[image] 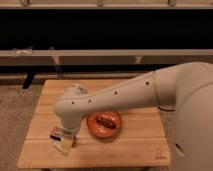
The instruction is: Move the arm in a circular motion
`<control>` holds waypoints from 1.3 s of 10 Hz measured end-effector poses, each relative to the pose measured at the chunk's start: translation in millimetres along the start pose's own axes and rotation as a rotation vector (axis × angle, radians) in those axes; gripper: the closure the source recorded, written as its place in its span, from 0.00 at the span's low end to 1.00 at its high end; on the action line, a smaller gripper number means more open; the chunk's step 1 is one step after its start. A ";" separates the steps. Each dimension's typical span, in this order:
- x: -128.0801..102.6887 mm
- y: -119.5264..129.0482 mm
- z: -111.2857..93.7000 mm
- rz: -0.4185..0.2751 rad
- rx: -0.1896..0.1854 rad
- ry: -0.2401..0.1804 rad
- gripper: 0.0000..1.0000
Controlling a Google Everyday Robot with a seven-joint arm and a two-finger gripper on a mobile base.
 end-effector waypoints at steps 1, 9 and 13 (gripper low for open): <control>24.9 5.9 -4.0 0.030 0.003 -0.008 0.20; 206.1 -86.6 -77.8 0.303 0.209 -0.038 0.20; 215.6 -177.5 -111.2 0.313 0.283 0.008 0.20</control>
